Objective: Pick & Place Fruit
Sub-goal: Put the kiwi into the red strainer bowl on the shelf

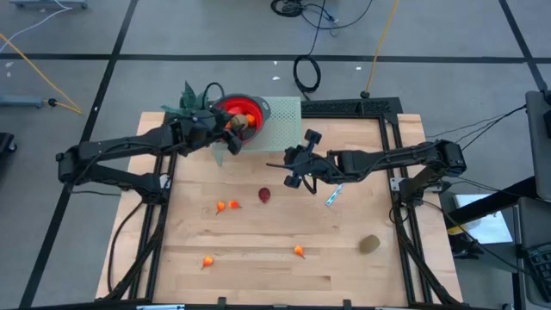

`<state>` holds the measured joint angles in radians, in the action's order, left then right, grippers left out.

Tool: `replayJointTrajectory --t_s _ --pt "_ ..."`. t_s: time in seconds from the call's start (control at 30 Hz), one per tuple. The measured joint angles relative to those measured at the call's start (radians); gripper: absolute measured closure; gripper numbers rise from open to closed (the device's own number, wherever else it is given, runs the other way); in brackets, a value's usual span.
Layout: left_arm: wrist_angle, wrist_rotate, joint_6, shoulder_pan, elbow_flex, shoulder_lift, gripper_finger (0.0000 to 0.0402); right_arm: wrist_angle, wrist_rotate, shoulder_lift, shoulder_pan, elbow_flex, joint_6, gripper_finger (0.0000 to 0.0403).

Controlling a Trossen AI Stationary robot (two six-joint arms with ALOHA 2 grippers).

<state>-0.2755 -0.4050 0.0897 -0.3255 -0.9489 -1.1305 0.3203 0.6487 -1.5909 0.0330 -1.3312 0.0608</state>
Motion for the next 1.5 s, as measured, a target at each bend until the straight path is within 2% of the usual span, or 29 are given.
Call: replayJointTrajectory --t_s 0.17,0.77,1.03,1.23,1.5 --pt "-0.06 0.037 0.042 -0.017 0.0 -0.022 0.0217 0.0 0.0 0.0 -0.001 0.0 0.001 0.0402" --pt "-0.063 0.072 0.025 -0.016 0.0 -0.029 0.0212 -0.001 0.0 0.0 -0.008 0.0 0.003 0.0402" --pt "-0.072 0.071 0.009 -0.016 0.0 -0.014 0.0151 -0.001 0.0 0.0 -0.008 0.0 0.003 0.0402" --pt "-0.069 0.066 -0.006 -0.016 0.0 0.065 0.0108 -0.001 0.0 0.0 -0.008 0.0 0.004 0.0401" --pt "-0.086 0.064 0.097 -0.002 0.0 0.207 0.0104 -0.001 0.002 0.0 -0.008 0.0 0.007 0.0402"
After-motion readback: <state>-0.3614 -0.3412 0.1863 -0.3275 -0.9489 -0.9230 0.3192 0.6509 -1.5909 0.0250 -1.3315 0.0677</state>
